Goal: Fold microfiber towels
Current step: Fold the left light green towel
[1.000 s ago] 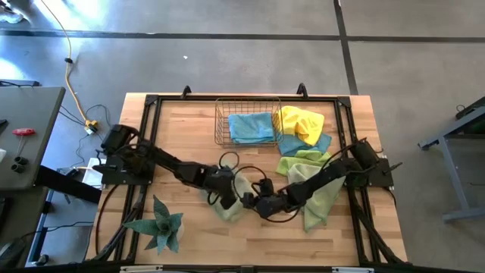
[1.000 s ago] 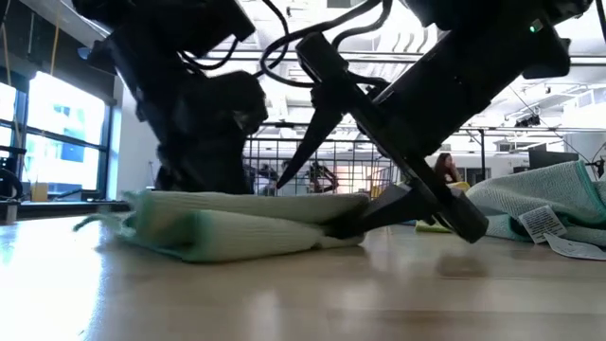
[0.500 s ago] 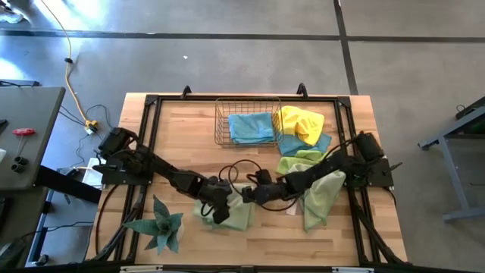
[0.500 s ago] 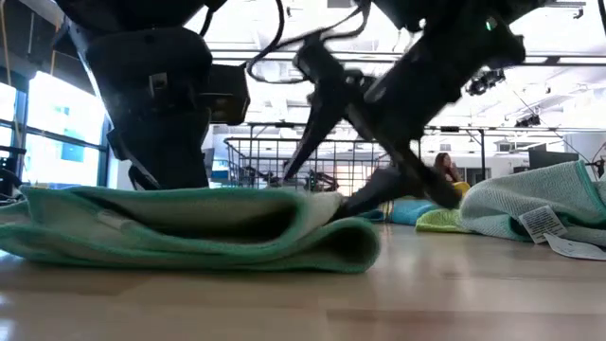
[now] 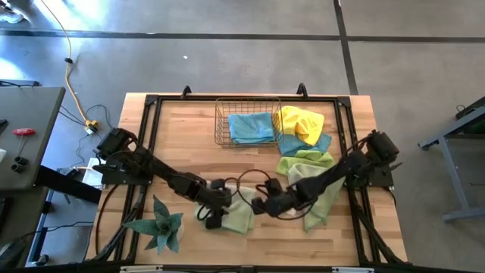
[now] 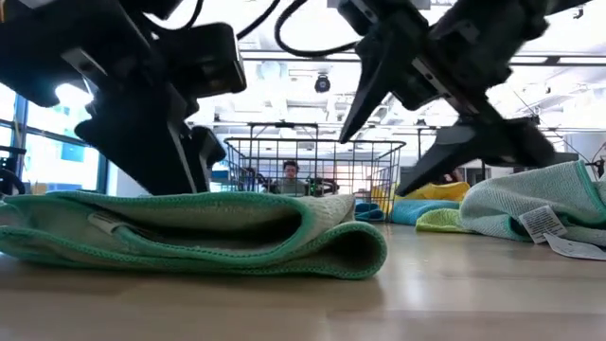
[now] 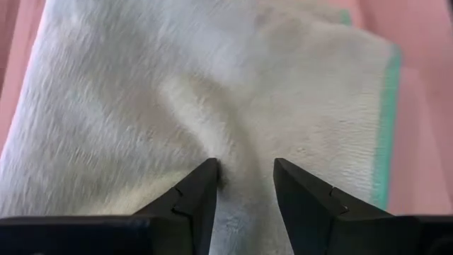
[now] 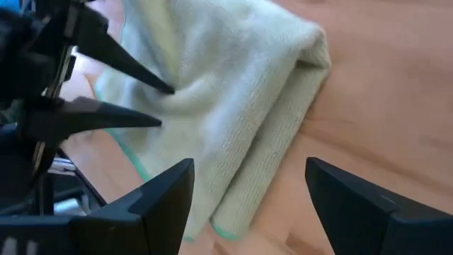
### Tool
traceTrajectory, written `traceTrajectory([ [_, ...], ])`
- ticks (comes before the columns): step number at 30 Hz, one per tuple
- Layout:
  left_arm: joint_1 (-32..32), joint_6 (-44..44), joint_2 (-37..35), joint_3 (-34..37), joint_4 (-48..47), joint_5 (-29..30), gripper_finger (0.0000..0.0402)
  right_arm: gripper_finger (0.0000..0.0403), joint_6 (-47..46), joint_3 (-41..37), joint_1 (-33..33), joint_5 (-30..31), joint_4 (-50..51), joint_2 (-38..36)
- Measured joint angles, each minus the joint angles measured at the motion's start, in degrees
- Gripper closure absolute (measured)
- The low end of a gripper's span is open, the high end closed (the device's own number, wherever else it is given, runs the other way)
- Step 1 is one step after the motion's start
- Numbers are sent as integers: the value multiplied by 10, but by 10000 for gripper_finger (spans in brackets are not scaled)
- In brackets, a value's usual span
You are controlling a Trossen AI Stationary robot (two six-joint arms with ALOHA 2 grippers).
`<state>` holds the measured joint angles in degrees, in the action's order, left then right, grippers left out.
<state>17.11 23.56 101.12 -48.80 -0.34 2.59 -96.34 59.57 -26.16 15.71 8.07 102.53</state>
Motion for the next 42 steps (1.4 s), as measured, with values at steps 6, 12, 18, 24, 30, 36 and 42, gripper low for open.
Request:
traceTrajectory([
  [6,1,-13,-1,0,61,7,271,139,-62,0,-21,84,-9,7],
  [12,-13,-8,-1,0,75,15,271,139,-67,0,-15,110,-20,15],
  [18,-22,3,-1,0,75,15,271,139,-68,0,-12,99,-103,63],
  [24,-21,13,-1,0,75,15,271,139,-78,0,-9,98,-105,79],
  [30,-21,18,-1,0,76,15,271,165,-74,0,-7,108,-127,79],
  [36,-21,18,-1,0,76,15,271,226,-67,0,-5,111,-127,81],
  [42,-21,20,-1,0,79,15,271,300,-67,0,1,110,-125,87],
])
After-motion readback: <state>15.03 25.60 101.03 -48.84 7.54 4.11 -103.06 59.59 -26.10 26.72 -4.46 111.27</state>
